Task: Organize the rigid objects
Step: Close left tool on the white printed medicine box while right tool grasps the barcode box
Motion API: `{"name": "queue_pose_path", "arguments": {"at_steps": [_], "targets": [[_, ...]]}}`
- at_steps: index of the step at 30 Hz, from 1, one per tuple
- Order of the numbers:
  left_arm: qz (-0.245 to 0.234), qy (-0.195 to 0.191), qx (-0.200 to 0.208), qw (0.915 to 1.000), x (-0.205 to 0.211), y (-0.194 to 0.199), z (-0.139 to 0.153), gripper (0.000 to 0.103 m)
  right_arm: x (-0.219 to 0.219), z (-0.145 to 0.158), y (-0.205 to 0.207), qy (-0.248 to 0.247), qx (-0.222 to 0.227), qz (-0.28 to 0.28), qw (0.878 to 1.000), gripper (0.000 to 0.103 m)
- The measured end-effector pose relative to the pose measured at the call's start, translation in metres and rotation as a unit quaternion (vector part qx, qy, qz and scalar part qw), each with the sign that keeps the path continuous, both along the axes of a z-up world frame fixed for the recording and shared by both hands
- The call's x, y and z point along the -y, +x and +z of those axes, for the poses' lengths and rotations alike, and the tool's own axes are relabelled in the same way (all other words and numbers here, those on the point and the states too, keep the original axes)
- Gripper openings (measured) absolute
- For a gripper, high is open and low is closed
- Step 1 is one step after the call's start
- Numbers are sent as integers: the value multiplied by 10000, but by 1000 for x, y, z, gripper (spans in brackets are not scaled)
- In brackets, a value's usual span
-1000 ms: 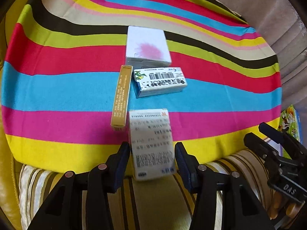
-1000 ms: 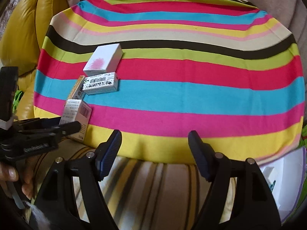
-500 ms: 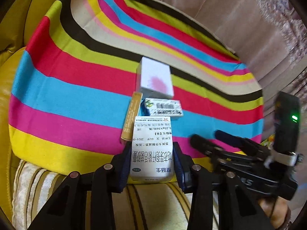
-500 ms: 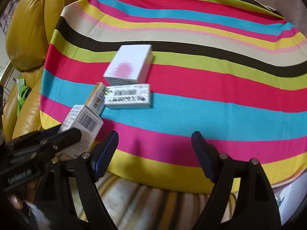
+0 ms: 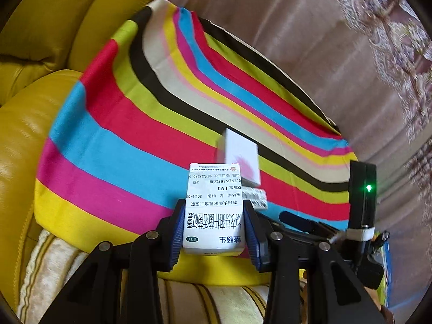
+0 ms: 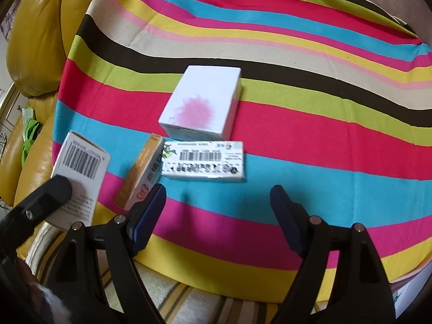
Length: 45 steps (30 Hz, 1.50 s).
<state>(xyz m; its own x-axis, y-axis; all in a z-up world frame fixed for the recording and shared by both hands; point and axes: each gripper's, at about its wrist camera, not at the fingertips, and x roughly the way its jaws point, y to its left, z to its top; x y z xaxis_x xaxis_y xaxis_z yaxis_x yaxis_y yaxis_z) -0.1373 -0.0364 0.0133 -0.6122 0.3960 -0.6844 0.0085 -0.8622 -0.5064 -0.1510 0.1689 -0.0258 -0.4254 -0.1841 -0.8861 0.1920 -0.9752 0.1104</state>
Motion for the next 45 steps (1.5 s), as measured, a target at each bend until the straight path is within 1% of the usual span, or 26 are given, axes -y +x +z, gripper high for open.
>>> {"name": "queue_pose_path", "arguments": {"at_steps": [3, 6, 12, 18, 21, 25, 32, 39, 45], "targets": [[98, 66, 77, 9999, 5, -1, -5, 41, 5, -2, -4, -49, 25, 10, 10000, 83], [91, 54, 66, 9999, 4, 0, -6, 41, 11, -6, -8, -9, 68, 30, 10000, 83], [102, 60, 90, 9999, 6, 1, -9, 41, 23, -11, -18, 164, 23, -10, 9999, 83], [116, 43, 119, 9999, 6, -1, -12, 41, 26, -15, -26, 228, -32, -70, 9997, 83], [129, 31, 126, 9998, 6, -1, -13, 41, 27, -17, -27, 267, -32, -62, 9996, 78], [117, -1, 115, 9999, 5, -1, -13, 41, 27, -13, -24, 334, -119, -26, 9994, 78], [56, -90, 57, 9999, 0, 5, -5, 41, 14, 1, -8, 394, -293, -127, 9987, 78], [-166, -76, 1, 9998, -16, 16, 7, 41, -7, 19, 15, 359, -435, -281, 9980, 78], [-489, -73, 35, 9988, -39, 28, 12, 41, -25, 31, 40, 317, -507, -435, 9973, 78]]}}
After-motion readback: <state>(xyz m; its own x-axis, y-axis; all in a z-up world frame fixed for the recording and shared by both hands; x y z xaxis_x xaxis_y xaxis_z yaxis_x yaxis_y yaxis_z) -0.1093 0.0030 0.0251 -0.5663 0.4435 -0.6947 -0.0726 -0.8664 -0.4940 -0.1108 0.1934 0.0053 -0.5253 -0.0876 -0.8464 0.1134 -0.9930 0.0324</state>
